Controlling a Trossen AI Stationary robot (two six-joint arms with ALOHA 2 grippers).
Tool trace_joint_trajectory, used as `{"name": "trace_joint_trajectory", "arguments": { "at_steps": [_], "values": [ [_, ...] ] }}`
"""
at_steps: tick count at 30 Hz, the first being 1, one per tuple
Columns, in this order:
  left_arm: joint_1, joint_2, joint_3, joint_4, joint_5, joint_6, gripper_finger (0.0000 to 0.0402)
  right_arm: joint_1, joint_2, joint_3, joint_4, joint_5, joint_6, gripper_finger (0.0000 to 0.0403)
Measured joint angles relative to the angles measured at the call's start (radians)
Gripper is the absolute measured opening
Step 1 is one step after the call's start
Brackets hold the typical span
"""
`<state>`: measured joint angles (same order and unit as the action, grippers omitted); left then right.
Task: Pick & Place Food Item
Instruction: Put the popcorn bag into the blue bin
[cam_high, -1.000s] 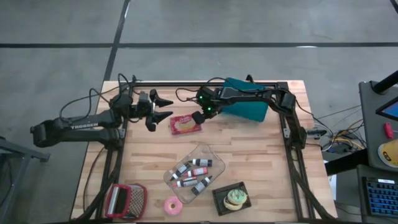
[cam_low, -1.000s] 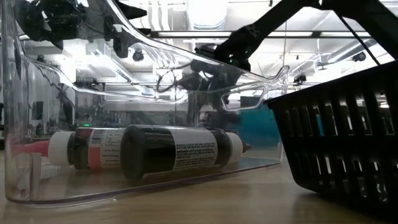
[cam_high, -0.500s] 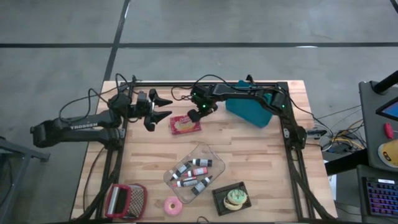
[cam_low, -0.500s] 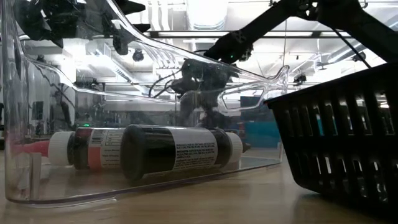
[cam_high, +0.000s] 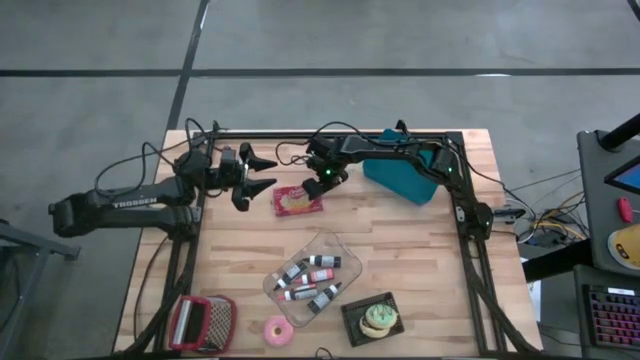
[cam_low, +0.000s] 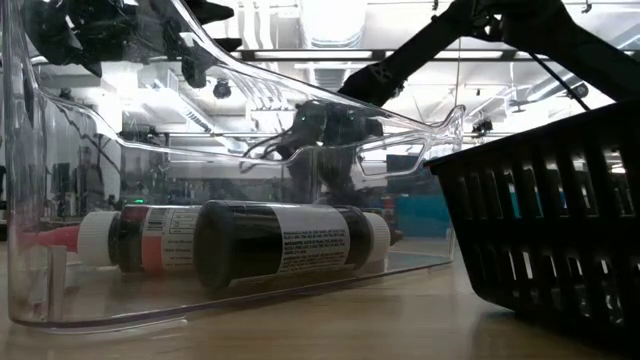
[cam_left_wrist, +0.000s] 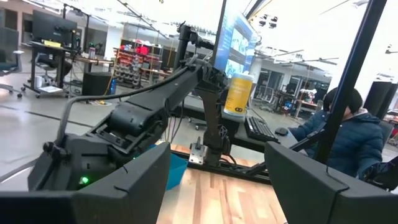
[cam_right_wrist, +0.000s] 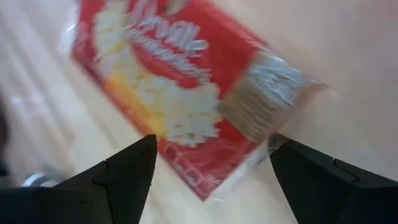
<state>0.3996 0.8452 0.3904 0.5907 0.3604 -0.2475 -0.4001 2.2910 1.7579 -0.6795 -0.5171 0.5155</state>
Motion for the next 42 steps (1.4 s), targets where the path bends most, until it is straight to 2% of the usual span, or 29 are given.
{"name": "trace_joint_trajectory", "arguments": {
  "at_steps": [6, 13, 18, 22, 26, 29, 37, 42],
  "values": [
    [0.0, 0.0, -0.001, 0.0, 0.0, 0.004, 0.0266, 0.004, 0.0, -0.001, 0.083, -0.083, -0.026, 0.0297],
    [0.0, 0.0, -0.002, -0.003, 0.001, 0.004, 0.0267, 0.003, 0.0, -0.001, 0.156, -0.174, -0.064, 0.0268],
    [0.0, 0.001, -0.001, -0.032, 0.001, -0.049, 0.0266, -0.001, 0.0, -0.001, 0.108, -0.167, -0.062, 0.0255],
    [0.0, 0.001, 0.038, -0.219, -0.011, -0.077, 0.0268, -0.014, 0.0, -0.002, 0.051, -0.162, -0.115, 0.0254],
    [-0.001, 0.018, 0.093, -0.412, -0.079, -0.045, 0.0267, -0.013, -0.017, -0.002, 0.035, -0.161, -0.207, 0.0254],
    [-0.001, 0.04, 0.131, -0.505, -0.108, -0.033, 0.0268, -0.007, -0.043, -0.003, 0.075, -0.164, -0.265, 0.0253],
    [-0.002, 0.091, 0.245, -0.863, -0.3, -0.062, 0.0265, 0.003, -0.155, -0.003, 0.161, -0.074, -0.31, 0.0254],
    [-0.002, 0.163, 0.319, -0.991, -0.313, -0.064, 0.0264, -0.003, -0.222, -0.003, 0.166, -0.055, -0.366, 0.0253]
  ]
}}
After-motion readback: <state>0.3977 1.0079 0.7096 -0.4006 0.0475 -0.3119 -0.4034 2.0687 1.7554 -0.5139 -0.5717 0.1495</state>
